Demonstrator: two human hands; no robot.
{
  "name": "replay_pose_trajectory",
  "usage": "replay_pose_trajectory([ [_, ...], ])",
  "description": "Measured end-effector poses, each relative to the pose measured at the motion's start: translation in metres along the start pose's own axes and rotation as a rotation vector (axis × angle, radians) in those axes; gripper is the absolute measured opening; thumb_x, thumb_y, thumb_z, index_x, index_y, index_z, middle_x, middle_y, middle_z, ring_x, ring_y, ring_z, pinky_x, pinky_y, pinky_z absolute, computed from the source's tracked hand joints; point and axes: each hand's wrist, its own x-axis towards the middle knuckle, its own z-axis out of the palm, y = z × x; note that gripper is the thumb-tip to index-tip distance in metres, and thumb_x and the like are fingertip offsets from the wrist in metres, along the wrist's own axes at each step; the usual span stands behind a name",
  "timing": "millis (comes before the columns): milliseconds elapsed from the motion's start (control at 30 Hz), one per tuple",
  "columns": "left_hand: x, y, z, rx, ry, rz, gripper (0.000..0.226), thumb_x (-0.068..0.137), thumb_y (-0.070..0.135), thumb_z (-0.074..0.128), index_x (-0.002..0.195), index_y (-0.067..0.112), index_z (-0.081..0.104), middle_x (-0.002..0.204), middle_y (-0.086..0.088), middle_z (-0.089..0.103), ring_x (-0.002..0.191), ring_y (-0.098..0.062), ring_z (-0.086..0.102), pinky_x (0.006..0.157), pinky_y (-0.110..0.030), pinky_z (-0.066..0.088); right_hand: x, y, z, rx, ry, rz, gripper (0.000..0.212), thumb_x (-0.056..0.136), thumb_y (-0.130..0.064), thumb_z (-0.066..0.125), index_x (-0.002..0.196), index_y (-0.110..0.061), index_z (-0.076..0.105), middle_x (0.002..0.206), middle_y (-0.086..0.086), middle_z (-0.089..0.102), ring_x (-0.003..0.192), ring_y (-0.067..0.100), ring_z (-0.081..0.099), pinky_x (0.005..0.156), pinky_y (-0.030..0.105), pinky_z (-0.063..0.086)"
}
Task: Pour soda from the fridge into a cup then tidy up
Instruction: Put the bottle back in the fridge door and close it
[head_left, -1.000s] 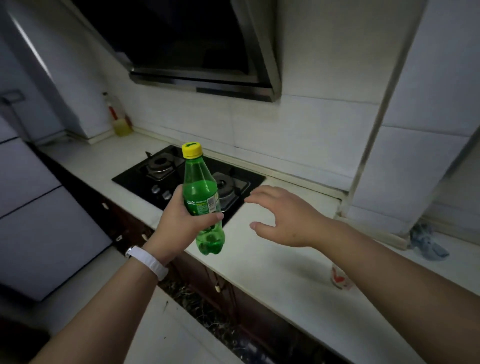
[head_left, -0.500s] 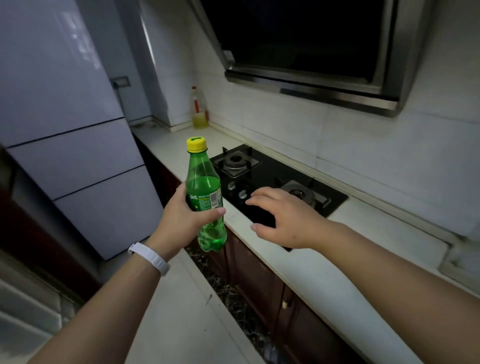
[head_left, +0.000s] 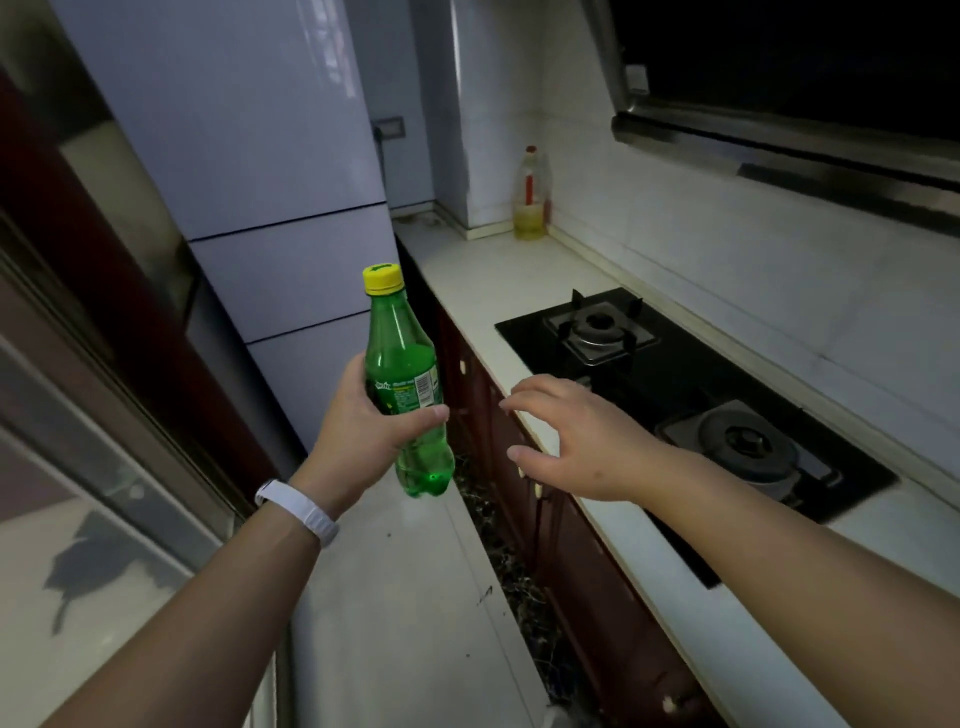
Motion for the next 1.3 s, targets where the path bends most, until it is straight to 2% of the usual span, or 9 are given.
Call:
replay_pose_trajectory([
  [67, 0.018, -0.006, -0.001, 0.015, 0.048, -0.010, 0.063, 0.066, 0.014, 0.089, 0.113, 0.032, 0.052, 0.107, 0.005, 0.069, 0.096, -0.012, 0.069, 0.078, -0.031, 0.056, 0.027, 0.015, 0.004, 0.015, -0.010, -0.031, 0.053, 0.090, -0.049, 0.054, 0.139, -0.031, 0.044, 0.141, -0.014, 0.038, 0.131, 0.005, 0.033, 0.107, 0.029, 0.034],
  [167, 0.040, -0.010, -0.003, 0.041, 0.136, -0.031, 0.065, 0.064, 0.013, 0.090, 0.116, 0.026, 0.053, 0.106, 0.003, 0.070, 0.094, -0.011, 0.070, 0.076, -0.027, 0.056, 0.068, 0.033, 0.005, 0.054, -0.032, -0.089, 0.055, 0.088, -0.050, 0.055, 0.138, -0.028, 0.045, 0.139, -0.012, 0.041, 0.129, 0.007, 0.037, 0.107, 0.034, 0.037],
  [367, 0.080, -0.008, -0.018, 0.090, 0.325, -0.021, 0.061, 0.065, 0.007, 0.089, 0.113, 0.018, 0.052, 0.098, 0.002, 0.068, 0.082, -0.005, 0.068, 0.068, -0.019, 0.053, 0.149, 0.052, 0.000, 0.071, -0.062, -0.238, 0.054, 0.089, -0.047, 0.056, 0.138, -0.027, 0.046, 0.141, -0.009, 0.041, 0.131, 0.010, 0.036, 0.108, 0.033, 0.034],
  [567, 0.110, -0.009, -0.047, 0.116, 0.444, -0.039, 0.059, 0.066, 0.006, 0.088, 0.112, 0.019, 0.053, 0.099, -0.002, 0.068, 0.084, -0.010, 0.068, 0.073, -0.028, 0.053, 0.212, 0.048, 0.001, 0.086, -0.093, -0.342, 0.053, 0.089, -0.049, 0.055, 0.137, -0.027, 0.046, 0.140, -0.008, 0.042, 0.132, 0.011, 0.035, 0.109, 0.032, 0.033],
  [733, 0.142, -0.023, -0.080, 0.122, 0.501, -0.044, 0.063, 0.066, 0.007, 0.088, 0.116, 0.017, 0.052, 0.103, -0.004, 0.068, 0.091, -0.018, 0.068, 0.082, -0.036, 0.056, 0.269, 0.037, 0.011, 0.096, -0.102, -0.375, 0.052, 0.090, -0.048, 0.055, 0.136, -0.027, 0.047, 0.140, -0.008, 0.041, 0.131, 0.010, 0.035, 0.108, 0.029, 0.032],
  [900, 0.186, -0.052, -0.130, 0.106, 0.536, -0.059, 0.064, 0.056, 0.021, 0.091, 0.106, 0.029, 0.052, 0.102, -0.002, 0.068, 0.094, -0.020, 0.068, 0.083, -0.038, 0.056, 0.334, 0.018, 0.041, 0.089, -0.143, -0.389, 0.054, 0.088, -0.053, 0.053, 0.135, -0.027, 0.048, 0.137, -0.009, 0.043, 0.128, 0.011, 0.039, 0.107, 0.037, 0.036],
  [1100, 0.245, -0.086, -0.203, 0.095, 0.528, -0.057, 0.060, 0.066, 0.009, 0.088, 0.111, 0.023, 0.052, 0.101, 0.001, 0.067, 0.090, -0.012, 0.066, 0.076, -0.029, 0.052, 0.427, -0.022, 0.076, 0.050, -0.181, -0.363, 0.061, 0.085, -0.061, 0.046, 0.136, -0.029, 0.045, 0.139, -0.010, 0.041, 0.130, 0.010, 0.037, 0.108, 0.038, 0.036],
  [1167, 0.263, -0.093, -0.228, 0.093, 0.508, -0.061, 0.060, 0.066, 0.010, 0.089, 0.113, 0.022, 0.052, 0.103, 0.000, 0.067, 0.092, -0.014, 0.067, 0.078, -0.031, 0.053, 0.456, -0.037, 0.083, 0.043, -0.177, -0.366, 0.068, 0.080, -0.066, 0.039, 0.136, -0.028, 0.046, 0.138, -0.010, 0.042, 0.129, 0.010, 0.038, 0.108, 0.038, 0.036],
  [1300, 0.301, -0.105, -0.274, 0.087, 0.480, -0.041, 0.058, 0.067, 0.009, 0.088, 0.110, 0.024, 0.052, 0.104, 0.000, 0.067, 0.095, -0.016, 0.067, 0.082, -0.035, 0.056, 0.505, -0.061, 0.099, 0.054, -0.165, -0.358, 0.071, 0.079, -0.067, 0.037, 0.136, -0.027, 0.047, 0.137, -0.010, 0.042, 0.127, 0.009, 0.039, 0.108, 0.034, 0.036],
])
